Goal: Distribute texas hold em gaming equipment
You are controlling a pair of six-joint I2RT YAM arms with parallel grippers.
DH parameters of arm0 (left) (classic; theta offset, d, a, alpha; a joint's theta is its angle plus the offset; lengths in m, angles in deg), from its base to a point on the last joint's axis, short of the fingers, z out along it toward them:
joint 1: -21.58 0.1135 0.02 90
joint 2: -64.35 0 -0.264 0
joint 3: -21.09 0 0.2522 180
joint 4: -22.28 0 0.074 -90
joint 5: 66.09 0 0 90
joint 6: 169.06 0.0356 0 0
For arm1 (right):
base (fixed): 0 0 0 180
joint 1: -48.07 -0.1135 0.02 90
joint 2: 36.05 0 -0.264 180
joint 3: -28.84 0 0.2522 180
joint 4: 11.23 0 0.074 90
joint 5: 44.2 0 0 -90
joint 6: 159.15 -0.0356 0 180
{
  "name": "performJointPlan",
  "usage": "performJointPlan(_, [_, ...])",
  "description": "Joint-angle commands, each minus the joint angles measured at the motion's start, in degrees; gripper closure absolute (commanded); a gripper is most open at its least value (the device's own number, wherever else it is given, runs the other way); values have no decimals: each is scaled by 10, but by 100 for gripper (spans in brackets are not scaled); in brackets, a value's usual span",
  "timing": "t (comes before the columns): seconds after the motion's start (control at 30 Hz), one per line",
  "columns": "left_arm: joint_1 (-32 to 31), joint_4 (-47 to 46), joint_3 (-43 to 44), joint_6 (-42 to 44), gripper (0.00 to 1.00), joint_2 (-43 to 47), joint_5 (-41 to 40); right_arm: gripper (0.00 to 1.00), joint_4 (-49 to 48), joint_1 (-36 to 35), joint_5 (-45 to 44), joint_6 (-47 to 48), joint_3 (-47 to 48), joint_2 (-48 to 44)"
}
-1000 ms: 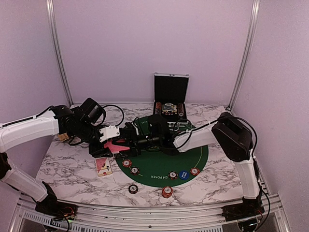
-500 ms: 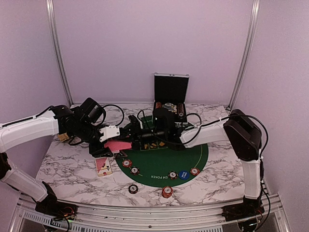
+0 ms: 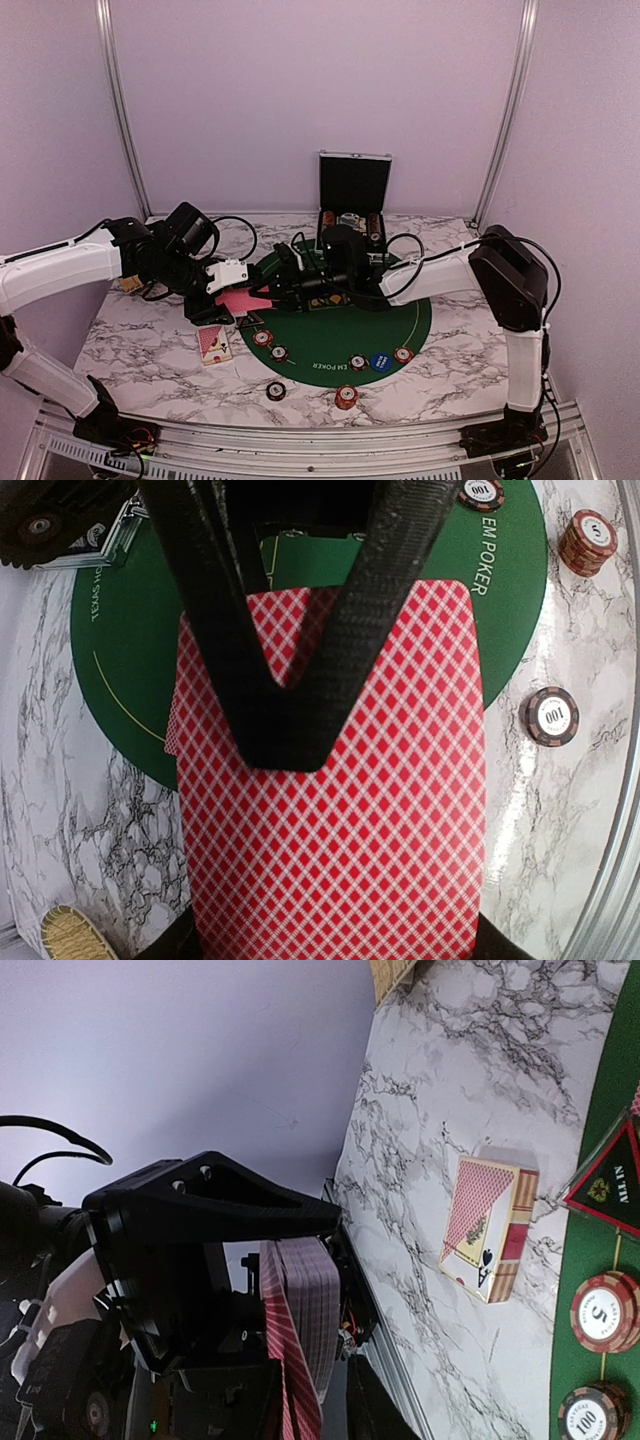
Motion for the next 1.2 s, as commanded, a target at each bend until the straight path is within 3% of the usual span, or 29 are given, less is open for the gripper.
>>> performJointPlan(0.0, [2, 4, 11, -3, 100, 11, 1, 80, 12, 12, 6, 16, -4, -38])
performJointPlan(0.27, [3, 4, 11, -3, 100, 9, 0, 100, 19, 21, 14, 19, -16, -57])
performJointPlan(0.6, [2, 4, 9, -1, 100, 12, -1, 100, -7, 63, 27, 2, -80, -102])
performJointPlan(0.93, [2, 5, 8, 0, 100, 13, -2, 100, 76, 210, 37, 85, -147, -164])
performJointPlan(1.17, [3, 5, 8, 0, 100, 12, -3, 100, 197, 345, -21, 190, -168, -197])
